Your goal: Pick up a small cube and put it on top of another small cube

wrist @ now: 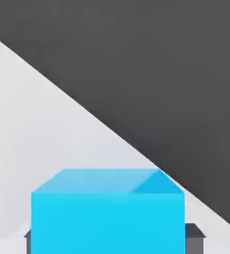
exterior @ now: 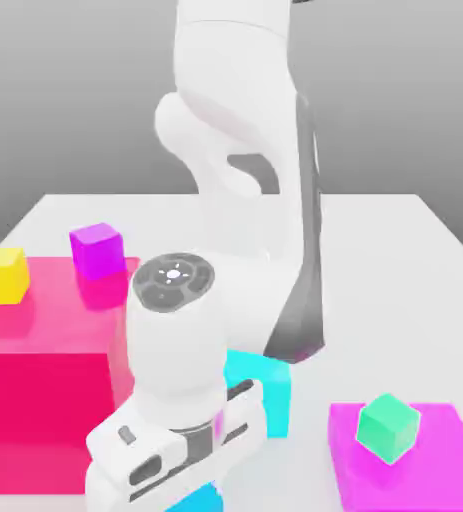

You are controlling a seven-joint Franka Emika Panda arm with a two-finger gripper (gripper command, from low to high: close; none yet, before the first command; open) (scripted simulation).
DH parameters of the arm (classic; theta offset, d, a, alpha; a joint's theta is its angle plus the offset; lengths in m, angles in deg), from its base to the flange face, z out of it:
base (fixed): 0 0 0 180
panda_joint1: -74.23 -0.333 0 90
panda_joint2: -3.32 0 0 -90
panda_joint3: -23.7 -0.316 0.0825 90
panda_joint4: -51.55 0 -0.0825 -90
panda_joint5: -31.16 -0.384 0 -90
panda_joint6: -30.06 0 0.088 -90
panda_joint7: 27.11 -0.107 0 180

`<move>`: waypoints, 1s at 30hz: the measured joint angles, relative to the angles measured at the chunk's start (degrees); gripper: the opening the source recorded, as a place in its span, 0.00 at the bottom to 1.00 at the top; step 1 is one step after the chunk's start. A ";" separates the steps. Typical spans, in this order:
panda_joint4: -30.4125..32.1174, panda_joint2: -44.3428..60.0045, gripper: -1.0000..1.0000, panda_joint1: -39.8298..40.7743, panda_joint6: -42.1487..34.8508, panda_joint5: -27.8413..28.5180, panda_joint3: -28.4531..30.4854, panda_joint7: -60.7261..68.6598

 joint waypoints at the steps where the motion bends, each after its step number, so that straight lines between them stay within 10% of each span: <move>1: -0.14 0.71 0.00 0.28 0.57 -0.27 -0.33 0.22; 17: -1.71 -22.76 0.00 8.74 -18.83 -1.13 10.58 -8.07; 30: 0.42 -42.10 0.00 21.27 -39.37 14.60 10.07 -37.31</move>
